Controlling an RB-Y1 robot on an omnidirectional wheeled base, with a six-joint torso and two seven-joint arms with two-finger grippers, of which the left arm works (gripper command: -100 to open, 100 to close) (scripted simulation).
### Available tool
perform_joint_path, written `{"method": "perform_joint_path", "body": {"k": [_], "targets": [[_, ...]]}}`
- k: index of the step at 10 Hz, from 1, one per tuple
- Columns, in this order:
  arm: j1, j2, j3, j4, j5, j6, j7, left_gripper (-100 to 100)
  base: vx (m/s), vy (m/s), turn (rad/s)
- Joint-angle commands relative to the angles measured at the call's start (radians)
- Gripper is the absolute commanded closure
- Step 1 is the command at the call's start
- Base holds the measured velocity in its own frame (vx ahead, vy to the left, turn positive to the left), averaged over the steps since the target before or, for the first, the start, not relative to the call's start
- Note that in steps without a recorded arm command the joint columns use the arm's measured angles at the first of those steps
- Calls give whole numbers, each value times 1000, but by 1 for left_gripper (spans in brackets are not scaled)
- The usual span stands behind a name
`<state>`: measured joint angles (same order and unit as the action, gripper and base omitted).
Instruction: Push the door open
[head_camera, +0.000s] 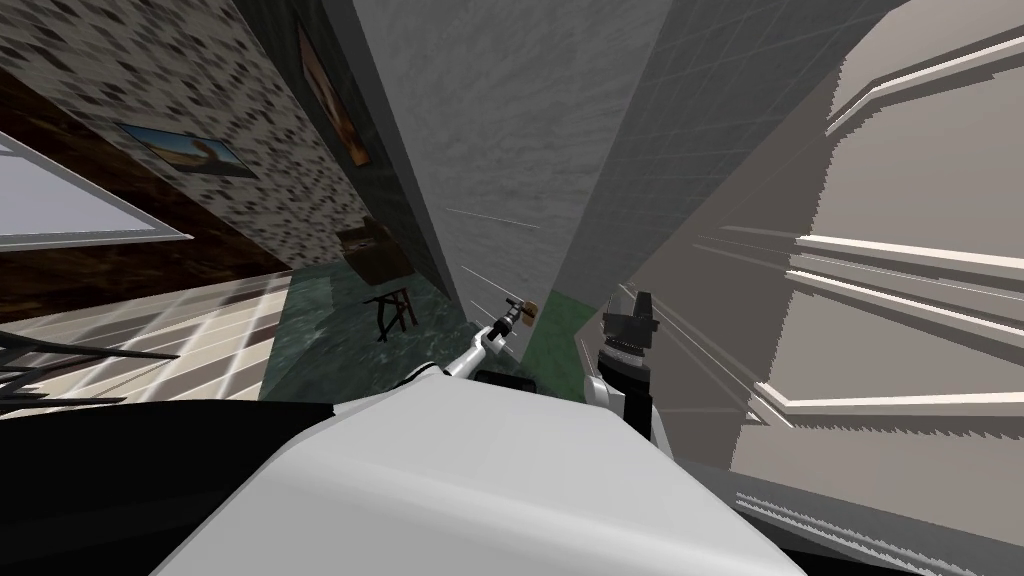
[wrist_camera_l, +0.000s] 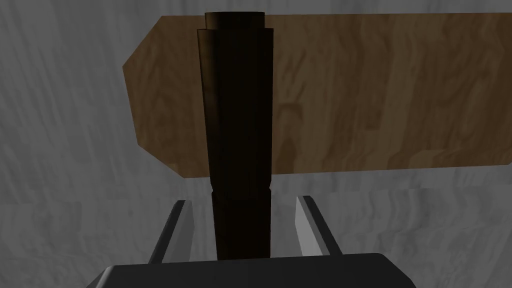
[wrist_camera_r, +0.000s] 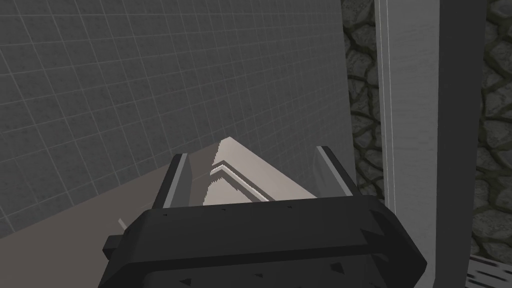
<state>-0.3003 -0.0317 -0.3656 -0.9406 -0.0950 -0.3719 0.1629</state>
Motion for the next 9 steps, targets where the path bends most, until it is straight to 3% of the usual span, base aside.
{"method": "perform_joint_path", "body": {"k": [1,5,6,9], "targets": [[0,1,0,0,0,1,0,100,-22,9,-8],[0,1,0,0,0,1,0,100,-5,3,-1],[-1,17,16,3,3,2,-4,100,55,-69,26],[-3,34,37,5,7,3,-11,100,94,-118,44]]}}
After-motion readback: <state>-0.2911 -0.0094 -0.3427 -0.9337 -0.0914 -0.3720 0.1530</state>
